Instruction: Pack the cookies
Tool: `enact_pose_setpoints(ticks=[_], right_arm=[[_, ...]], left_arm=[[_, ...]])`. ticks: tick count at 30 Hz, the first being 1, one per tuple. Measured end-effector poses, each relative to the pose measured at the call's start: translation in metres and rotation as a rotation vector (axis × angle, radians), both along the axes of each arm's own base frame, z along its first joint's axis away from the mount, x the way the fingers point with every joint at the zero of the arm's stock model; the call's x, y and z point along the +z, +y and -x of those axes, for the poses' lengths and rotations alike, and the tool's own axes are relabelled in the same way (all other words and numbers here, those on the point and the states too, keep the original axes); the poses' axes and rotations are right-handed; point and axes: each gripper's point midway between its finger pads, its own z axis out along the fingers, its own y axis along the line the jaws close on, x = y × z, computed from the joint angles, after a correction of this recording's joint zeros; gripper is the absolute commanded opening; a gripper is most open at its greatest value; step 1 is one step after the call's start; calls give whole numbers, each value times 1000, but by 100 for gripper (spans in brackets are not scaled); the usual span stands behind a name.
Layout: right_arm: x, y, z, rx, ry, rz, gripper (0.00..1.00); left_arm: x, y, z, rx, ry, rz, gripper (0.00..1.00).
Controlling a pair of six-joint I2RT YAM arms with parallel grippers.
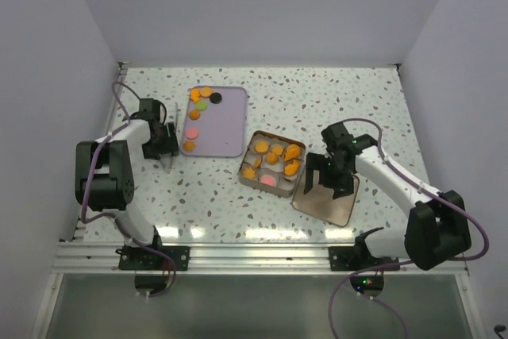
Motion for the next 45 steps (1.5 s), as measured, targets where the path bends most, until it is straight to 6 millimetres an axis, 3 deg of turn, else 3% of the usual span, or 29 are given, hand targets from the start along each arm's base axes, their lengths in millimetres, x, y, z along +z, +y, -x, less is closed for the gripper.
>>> enact_pose_setpoints(ticks=[2, 3, 6, 13, 20, 29, 36, 45], right_arm=[[0, 3, -7, 0, -3, -1, 99], [-1, 4, -9, 1, -3, -1, 99], [-3, 7, -16, 1, 2, 1, 99], [-16, 12, -30, -1, 17, 8, 91], [-18, 17, -54, -36, -18, 25, 84], [-22, -14, -95, -174, -71, 107, 71], [-36, -30, -112, -276, -32, 114, 70], [-50, -36, -122, -359, -6, 108, 75]], left_arm=[[0, 0, 0, -1, -2, 2, 75], [0, 0, -1, -1, -4, 3, 91], [1, -1, -3, 0, -11, 8, 100], [9, -6, -2, 36, -34, 43, 100], [54, -17, -8, 47, -164, 105, 100], [94, -24, -2, 26, -257, 138, 100], [119, -30, 7, 5, -312, 156, 100], [124, -33, 17, -12, -309, 165, 100]])
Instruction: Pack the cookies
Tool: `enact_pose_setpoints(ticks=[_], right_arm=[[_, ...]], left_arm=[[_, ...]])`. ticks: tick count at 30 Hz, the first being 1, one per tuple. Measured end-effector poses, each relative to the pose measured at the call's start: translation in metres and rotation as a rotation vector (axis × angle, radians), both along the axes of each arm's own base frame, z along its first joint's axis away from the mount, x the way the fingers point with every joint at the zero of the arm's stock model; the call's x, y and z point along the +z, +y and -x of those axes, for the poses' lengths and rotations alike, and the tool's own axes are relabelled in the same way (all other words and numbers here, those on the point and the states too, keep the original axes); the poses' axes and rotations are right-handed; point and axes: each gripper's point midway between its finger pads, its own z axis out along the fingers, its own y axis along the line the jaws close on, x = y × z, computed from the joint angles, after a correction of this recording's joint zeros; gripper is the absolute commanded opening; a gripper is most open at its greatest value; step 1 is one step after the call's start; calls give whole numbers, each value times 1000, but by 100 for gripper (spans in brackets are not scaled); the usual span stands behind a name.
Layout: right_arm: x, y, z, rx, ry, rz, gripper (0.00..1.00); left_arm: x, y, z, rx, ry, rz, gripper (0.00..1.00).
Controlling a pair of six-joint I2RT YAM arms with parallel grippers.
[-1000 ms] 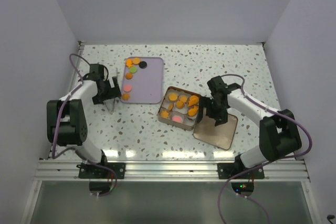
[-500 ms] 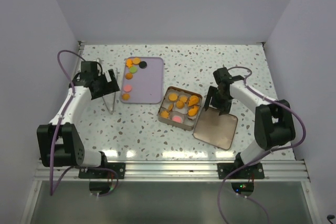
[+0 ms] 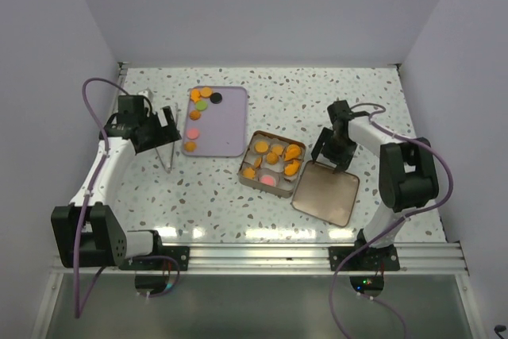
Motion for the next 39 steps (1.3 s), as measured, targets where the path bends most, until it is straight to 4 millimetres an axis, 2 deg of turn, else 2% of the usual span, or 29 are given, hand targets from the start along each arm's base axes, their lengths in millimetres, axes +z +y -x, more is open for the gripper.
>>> enact_pose_setpoints(ticks=[8, 19, 28, 39], right_arm=[[-2, -17, -11, -110, -23, -13, 75], [-6, -16, -10, -170, -32, -50, 74], [-3, -18, -15, -220, -70, -63, 79], [-5, -24, -16, -313, -71, -54, 80]], left_arm=[[-5, -2, 11, -20, 13, -2, 100], [-11, -5, 15, -42, 29, 6, 100], [-14, -7, 15, -58, 37, 14, 100], [-21, -10, 19, -80, 53, 21, 100]])
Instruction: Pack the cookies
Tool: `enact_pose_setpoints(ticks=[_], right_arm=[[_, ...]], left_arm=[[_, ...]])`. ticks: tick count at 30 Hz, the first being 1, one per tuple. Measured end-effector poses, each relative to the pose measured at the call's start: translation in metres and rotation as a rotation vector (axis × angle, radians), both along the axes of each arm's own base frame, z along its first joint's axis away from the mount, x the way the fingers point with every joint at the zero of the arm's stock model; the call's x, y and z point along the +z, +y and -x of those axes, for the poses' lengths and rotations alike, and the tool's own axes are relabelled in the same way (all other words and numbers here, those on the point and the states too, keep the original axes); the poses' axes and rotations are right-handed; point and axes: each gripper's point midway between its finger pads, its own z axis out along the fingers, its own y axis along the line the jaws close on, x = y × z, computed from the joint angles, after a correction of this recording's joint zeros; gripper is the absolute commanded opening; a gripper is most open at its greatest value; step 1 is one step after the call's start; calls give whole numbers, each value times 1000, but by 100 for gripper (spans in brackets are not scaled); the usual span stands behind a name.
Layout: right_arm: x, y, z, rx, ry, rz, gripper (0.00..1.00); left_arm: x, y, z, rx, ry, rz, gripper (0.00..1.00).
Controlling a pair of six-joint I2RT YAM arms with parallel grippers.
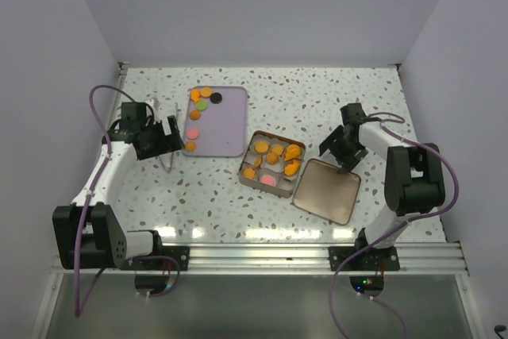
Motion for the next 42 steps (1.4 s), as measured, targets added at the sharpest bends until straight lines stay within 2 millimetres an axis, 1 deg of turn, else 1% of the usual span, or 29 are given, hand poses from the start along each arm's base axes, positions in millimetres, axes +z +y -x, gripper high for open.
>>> enact_pose_setpoints(ticks=[5, 7, 11, 13, 14, 15, 16, 17, 20, 21, 23, 24, 25, 29, 34, 35, 37, 39, 42], right_arm=[[-2, -2, 1, -19, 11, 4, 77], [-4, -3, 2, -22, 25, 11, 73], [-6, -7, 6, -19, 54, 36, 61], [-7, -9, 8, -14, 62, 49, 52], [-8, -11, 9, -18, 66, 57, 49], [-8, -12, 10, -17, 70, 61, 42], [-9, -14, 10, -21, 74, 66, 38], [-9, -15, 10, -20, 77, 70, 29], [-10, -17, 7, -17, 78, 75, 16], [-10, -17, 5, -17, 76, 75, 10], [-10, -15, 0, -12, 68, 64, 7], [-10, -14, -2, -5, 64, 58, 3], [-9, -13, -4, 3, 61, 54, 0], [-8, -10, -8, 27, 56, 40, 0], [-2, -8, -6, 77, 69, 48, 0], [1, -8, -7, 83, 69, 46, 0], [15, -3, -15, 97, 50, 31, 0], [35, 1, -31, 106, -4, 17, 0], [90, 13, -62, 128, -158, -25, 0]], left_arm=[[-3, -2, 2, -6, 8, 8, 100], [-3, -3, 2, -9, 8, 11, 100], [-4, -4, 3, -12, 11, 14, 100], [-4, -4, 3, -13, 13, 16, 100], [-4, -4, 3, -14, 13, 16, 100], [-4, -4, 3, -14, 13, 16, 100], [-5, -4, 3, -15, 13, 16, 100], [-6, -5, 3, -16, 12, 16, 100], [-9, -6, 5, -19, 21, 18, 100], [-9, -6, 6, -19, 23, 18, 100], [-11, -6, 7, -20, 28, 18, 100], [-12, -6, 8, -20, 30, 18, 100], [-14, -6, 9, -19, 33, 18, 100], [-15, -6, 10, -19, 38, 20, 100], [-12, -8, 10, -22, 29, 32, 100], [-11, -10, 10, -22, 26, 39, 100], [-6, -12, 10, -23, 18, 55, 100], [2, -17, 6, -27, -2, 81, 100], [17, -28, -1, -43, -48, 148, 100]])
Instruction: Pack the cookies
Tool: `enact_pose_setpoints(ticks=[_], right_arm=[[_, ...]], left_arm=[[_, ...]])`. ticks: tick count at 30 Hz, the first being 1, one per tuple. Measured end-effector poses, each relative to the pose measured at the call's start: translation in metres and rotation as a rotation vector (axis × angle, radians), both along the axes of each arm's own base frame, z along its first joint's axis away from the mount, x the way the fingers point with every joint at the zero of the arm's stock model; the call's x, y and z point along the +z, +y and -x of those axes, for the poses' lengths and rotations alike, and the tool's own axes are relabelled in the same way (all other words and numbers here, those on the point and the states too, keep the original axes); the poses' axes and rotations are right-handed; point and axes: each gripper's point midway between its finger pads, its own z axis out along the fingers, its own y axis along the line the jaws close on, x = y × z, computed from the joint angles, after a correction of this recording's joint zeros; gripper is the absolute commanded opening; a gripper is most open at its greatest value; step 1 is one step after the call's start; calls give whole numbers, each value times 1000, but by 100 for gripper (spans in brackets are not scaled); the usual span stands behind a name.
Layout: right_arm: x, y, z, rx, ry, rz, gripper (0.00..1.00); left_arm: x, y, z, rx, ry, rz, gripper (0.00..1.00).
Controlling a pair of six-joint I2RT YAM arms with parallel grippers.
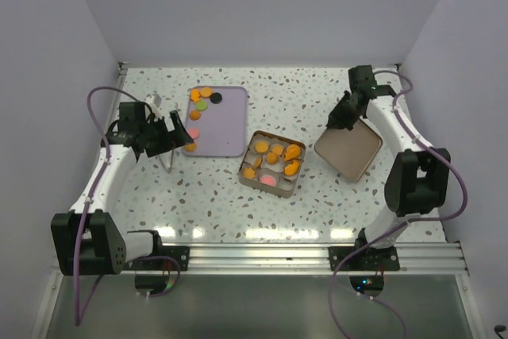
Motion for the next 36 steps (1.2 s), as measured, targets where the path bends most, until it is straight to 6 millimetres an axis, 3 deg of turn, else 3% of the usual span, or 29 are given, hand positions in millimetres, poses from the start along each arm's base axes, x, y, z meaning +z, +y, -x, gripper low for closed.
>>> enact_pose_setpoints(ticks=[3, 7, 17, 20, 25, 30, 36], right_arm=[[60, 12, -16, 26, -165, -66, 0], [143, 37, -11, 77, -386, -233, 0], [268, 104, 3, 140, -680, -866, 0], [316, 113, 8, 164, -751, -1041, 0], [391, 118, 34, 253, -874, -1273, 0], [436, 113, 65, 378, -1061, -1394, 0], [446, 114, 83, 442, -1141, -1461, 0]], left_arm=[[14, -12, -5, -3, -46, 81, 100], [36, -29, -8, 4, -133, 204, 100], [111, -76, -21, -77, -339, 572, 100], [136, -100, -19, -134, -381, 680, 100], [168, -143, -12, -244, -417, 826, 100], [190, -169, -13, -280, -420, 973, 100], [209, -197, -12, -305, -428, 1110, 100]])
